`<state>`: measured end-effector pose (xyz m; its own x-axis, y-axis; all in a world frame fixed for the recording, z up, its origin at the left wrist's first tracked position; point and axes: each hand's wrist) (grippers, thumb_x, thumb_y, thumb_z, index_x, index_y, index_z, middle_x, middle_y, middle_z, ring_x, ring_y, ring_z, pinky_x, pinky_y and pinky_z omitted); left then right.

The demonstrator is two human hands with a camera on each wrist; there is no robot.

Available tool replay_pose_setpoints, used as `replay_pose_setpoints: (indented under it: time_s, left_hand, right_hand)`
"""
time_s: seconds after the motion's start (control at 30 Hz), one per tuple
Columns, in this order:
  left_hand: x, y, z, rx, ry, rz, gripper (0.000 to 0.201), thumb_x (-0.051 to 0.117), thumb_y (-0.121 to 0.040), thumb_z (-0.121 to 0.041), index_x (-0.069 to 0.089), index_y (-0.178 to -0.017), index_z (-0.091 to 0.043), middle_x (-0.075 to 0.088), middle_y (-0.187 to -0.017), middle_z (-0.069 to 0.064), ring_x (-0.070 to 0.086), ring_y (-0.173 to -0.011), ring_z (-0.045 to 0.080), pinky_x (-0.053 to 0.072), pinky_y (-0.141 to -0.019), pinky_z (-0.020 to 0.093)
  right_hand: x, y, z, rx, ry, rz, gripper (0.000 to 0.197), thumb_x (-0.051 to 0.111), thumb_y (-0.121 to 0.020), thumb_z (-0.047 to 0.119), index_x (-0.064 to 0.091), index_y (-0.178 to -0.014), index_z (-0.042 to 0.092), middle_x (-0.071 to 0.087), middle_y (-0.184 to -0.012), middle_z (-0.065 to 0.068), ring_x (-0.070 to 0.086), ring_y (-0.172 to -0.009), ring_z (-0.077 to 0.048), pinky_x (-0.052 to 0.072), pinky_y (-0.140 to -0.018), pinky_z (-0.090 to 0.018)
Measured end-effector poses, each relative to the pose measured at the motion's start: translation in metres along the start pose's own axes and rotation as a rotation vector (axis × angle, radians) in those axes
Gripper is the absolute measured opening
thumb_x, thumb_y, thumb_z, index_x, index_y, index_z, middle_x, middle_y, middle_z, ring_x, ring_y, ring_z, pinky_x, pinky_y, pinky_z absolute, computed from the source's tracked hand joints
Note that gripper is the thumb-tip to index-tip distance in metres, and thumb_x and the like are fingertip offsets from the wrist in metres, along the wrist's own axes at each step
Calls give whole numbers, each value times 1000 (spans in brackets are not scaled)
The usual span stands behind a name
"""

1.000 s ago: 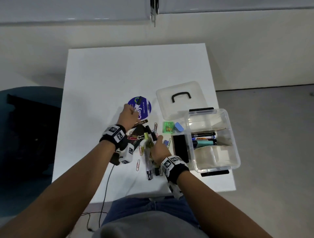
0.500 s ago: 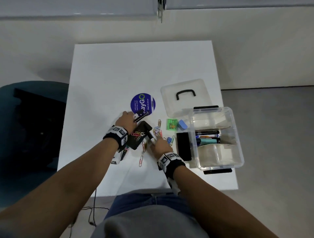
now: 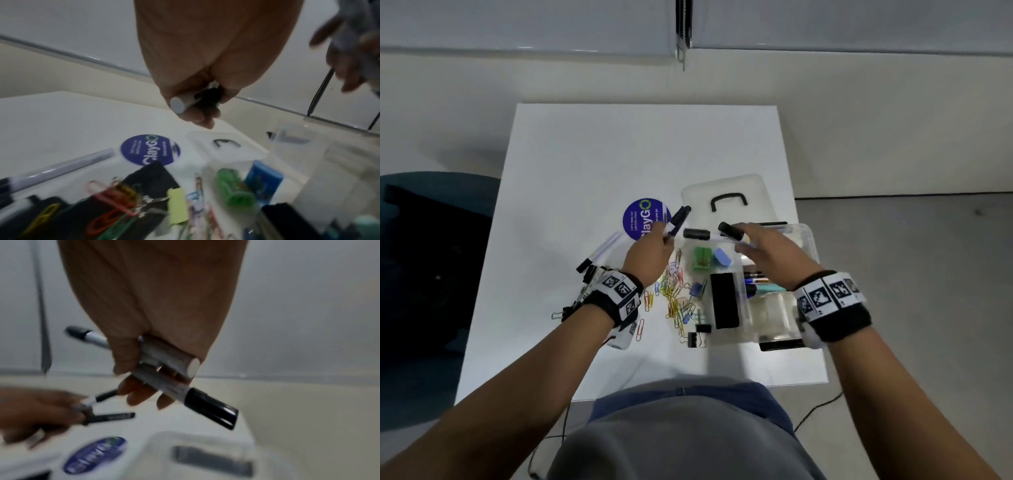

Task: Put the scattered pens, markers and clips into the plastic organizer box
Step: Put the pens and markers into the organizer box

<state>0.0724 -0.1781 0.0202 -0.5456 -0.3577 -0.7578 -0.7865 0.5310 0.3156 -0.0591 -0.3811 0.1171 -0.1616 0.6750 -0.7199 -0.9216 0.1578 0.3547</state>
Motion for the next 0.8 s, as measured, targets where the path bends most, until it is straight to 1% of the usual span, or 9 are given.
replay_pose_setpoints:
  time_s: [0.1,0.2,0.27,0.33,0.43,0.5,0.57,0.7,0.8]
  left_hand:
    - [-3,6,-26,88,141,82,23,40,-101,-26,44,-119,-12,61,-85,10,60,-73,28,47,-64,39]
    - [-5,11,-39,166,153,136,22,42,-101,-27,45,-118,-14,65,-91,13,64,-80,30,52,-73,45]
    - [-4,14,-43,184,125,155,20,43,-100,-27,43,-115,-14,65,-87,13,63,-76,29,51,-68,44]
    - [1,19,-47,179,88,169,21,42,-101,-27,42,-116,-13,60,-77,8,56,-63,21,44,-56,35]
    - [11,29,-52,179,57,207,19,42,-101,-27,41,-115,-13,50,-69,-4,50,-58,14,32,-50,28]
    - [19,35,-53,192,59,247,17,42,-101,-27,41,-113,-15,57,-78,2,56,-67,22,38,-53,32]
    - [27,38,-55,208,54,282,15,42,-101,-29,42,-111,-18,63,-89,7,60,-75,26,45,-60,38]
    - [35,42,-72,248,40,299,13,44,-100,-26,44,-111,-17,63,-95,6,61,-82,24,49,-72,40]
    - [35,42,-91,293,6,285,19,45,-101,-21,47,-116,-11,58,-95,2,57,-85,24,44,-74,35]
  right_hand:
    - [-28,11,-25,98,489,199,37,43,-99,20,51,-134,27,59,-132,0,59,-116,-22,47,-90,-37]
    - [-31,14,-46,193,754,347,36,44,-96,15,56,-127,28,63,-124,1,63,-109,-21,45,-81,-32]
    - [-22,11,-56,217,814,378,32,47,-93,16,60,-120,26,66,-117,0,64,-105,-22,46,-78,-33]
    - [-7,9,-66,204,812,392,28,47,-94,19,61,-119,21,67,-115,-3,65,-105,-24,49,-83,-35]
    - [17,7,-73,116,706,406,38,46,-94,8,55,-130,19,63,-124,-7,62,-111,-27,50,-88,-37]
    - [28,7,-82,45,583,364,61,49,-87,-3,47,-139,29,59,-131,-5,59,-117,-26,51,-94,-39]
    - [31,6,-93,23,473,284,66,54,-84,-1,46,-137,37,59,-132,0,58,-120,-23,51,-96,-39]
    - [9,21,-96,63,262,128,36,65,-86,28,58,-122,27,65,-116,3,62,-106,-19,51,-85,-33]
    - [-8,37,-115,145,178,-242,24,60,-91,24,61,-115,22,64,-111,0,62,-98,-20,50,-78,-31]
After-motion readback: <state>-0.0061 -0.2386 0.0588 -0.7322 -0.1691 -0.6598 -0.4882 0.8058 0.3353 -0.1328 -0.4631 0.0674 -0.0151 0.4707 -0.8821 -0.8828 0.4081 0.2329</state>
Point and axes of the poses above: each hand's wrist, its own y-axis away from the middle knuckle, its own x-axis out of the palm, z = x × y
